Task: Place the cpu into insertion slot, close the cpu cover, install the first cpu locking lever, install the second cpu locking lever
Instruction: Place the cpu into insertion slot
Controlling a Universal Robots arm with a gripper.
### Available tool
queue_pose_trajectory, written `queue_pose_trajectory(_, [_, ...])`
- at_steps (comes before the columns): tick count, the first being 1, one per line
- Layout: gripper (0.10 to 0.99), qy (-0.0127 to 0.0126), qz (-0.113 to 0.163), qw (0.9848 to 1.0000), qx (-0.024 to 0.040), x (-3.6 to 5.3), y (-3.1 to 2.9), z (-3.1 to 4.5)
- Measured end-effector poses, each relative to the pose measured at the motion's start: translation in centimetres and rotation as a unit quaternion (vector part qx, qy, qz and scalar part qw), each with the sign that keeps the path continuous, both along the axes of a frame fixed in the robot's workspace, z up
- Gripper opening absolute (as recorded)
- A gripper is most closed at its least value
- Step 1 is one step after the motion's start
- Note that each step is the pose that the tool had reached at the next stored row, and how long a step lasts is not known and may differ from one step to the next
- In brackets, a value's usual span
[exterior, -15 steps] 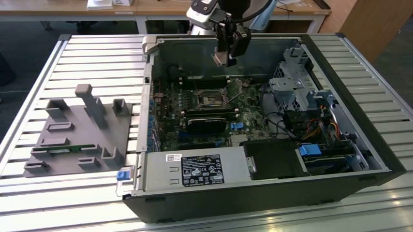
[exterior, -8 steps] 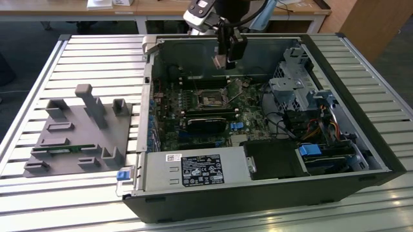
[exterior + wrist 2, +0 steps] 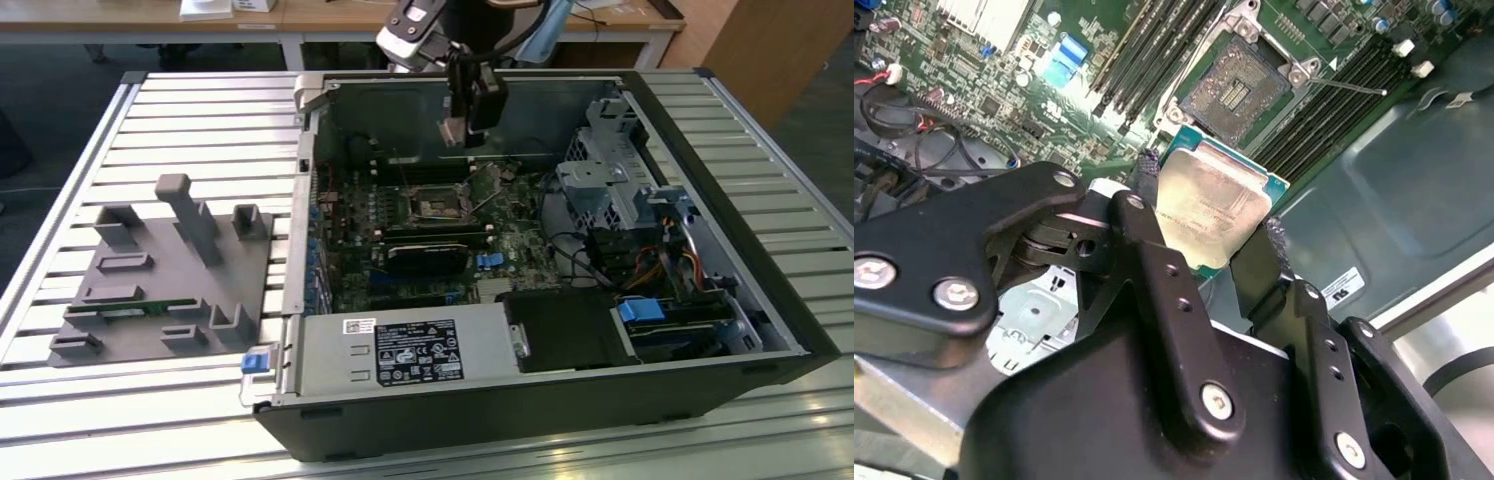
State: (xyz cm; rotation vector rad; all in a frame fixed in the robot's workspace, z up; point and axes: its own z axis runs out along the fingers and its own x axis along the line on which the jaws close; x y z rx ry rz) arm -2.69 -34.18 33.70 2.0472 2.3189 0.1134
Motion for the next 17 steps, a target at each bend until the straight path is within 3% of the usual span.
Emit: queue_pose_trajectory(17, [0.537, 0.0001, 0.000, 1.0000, 0.0001, -0.04, 0.00, -1.23])
